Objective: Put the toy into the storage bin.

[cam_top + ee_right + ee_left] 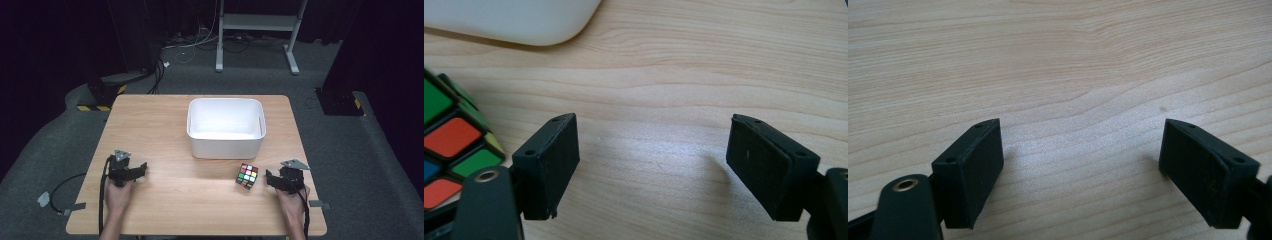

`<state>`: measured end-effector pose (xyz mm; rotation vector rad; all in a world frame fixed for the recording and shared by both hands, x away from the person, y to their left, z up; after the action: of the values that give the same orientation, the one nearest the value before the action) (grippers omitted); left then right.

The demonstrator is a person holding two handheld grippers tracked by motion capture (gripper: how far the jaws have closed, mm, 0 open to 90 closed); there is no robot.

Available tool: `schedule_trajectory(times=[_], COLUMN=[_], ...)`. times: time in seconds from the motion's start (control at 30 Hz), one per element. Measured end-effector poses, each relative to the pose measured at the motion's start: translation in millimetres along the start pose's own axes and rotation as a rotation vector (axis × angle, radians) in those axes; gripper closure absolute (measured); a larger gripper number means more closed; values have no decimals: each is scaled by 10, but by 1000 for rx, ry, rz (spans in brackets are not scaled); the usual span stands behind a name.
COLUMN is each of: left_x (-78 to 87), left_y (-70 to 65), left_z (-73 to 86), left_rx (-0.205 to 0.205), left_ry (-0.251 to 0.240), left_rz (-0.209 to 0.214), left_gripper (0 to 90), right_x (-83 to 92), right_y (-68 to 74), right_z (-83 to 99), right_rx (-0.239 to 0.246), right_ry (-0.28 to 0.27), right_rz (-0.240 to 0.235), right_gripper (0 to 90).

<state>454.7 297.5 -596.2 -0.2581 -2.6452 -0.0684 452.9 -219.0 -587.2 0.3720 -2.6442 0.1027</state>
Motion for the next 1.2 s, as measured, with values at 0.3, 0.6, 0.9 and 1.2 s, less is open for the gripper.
schedule_trajectory(times=[0.3, 0.6, 0.9, 1.2], left_x=[0, 0, 0, 0], left_y=[1, 0, 0, 0], left_z=[0, 0, 0, 0], left_rx=[0, 0, 0, 0], left_ry=[0, 0, 0, 0], left_rz=[0, 0, 0, 0], left_gripper=[179, 179, 179, 179], right_x=[119, 235, 330, 439], right_y=[32, 152, 338, 482], right_z=[-5, 32, 63, 63], right_rx=[-22, -22, 10, 19], right_ry=[-27, -43, -37, -53], right_rz=[-12, -43, -95, -151], right_gripper=[210, 204, 204, 193])
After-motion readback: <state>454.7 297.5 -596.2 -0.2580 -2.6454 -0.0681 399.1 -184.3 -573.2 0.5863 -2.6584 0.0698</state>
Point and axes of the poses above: each handheld gripper's, and its own axes: x roughly backward along the jaws, z roughly out of its underside, y roughly to its left, the point moved 10 cm from there along -x, roughly forward along the jaws, and after that the axes turned 15 degrees about -y, right-handed, at the moved point
